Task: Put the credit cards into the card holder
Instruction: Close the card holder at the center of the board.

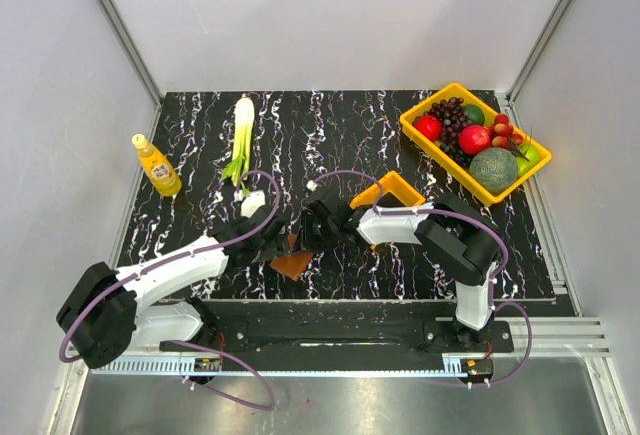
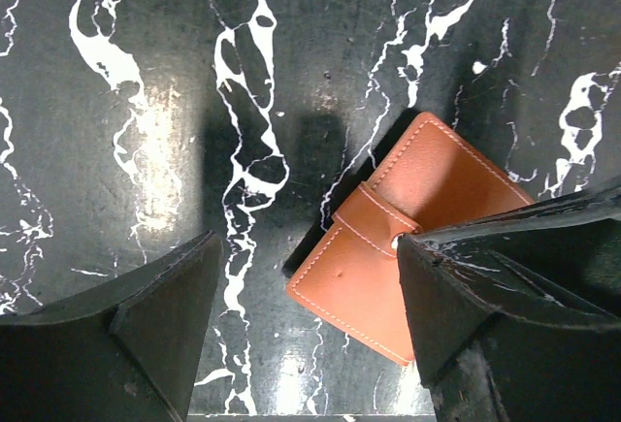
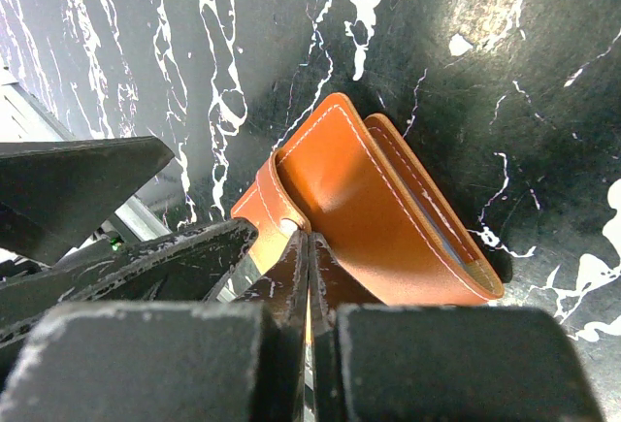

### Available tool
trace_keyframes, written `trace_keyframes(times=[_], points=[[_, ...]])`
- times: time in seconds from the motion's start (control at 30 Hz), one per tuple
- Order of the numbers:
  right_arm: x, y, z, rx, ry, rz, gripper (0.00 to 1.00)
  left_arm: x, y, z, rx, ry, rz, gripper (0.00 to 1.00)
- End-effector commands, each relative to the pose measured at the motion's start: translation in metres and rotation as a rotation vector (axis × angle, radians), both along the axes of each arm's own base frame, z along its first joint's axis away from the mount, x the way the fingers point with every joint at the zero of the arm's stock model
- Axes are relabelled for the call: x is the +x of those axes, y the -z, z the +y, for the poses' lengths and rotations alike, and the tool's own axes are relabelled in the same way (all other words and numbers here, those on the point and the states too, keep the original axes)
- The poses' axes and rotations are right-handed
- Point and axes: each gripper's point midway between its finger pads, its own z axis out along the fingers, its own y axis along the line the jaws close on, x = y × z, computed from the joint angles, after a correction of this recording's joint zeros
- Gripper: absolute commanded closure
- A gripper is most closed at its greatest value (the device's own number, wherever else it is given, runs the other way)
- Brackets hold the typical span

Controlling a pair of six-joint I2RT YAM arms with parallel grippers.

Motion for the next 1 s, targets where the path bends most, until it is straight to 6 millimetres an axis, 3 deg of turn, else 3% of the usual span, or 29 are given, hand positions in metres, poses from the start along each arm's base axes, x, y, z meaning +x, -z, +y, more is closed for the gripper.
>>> trace_keyframes(times=[0.0,0.3,0.97], points=[[0.004,0.02,-0.013,-0.078,0.018,0.001,1.0,0.011,-0.01,-0.013,-0.059,0.032,-0.049,0.23],[0.004,0.019,-0.012,-0.075,0.016,0.0,1.0,0.005,0.011,-0.014,-0.025,0.049,0.033,0.23],[0.004,0.021,-0.012,-0.077,0.017,0.002,1.0,-0.009,0.022,0.003,0.042,0.042,0.084,0.32]])
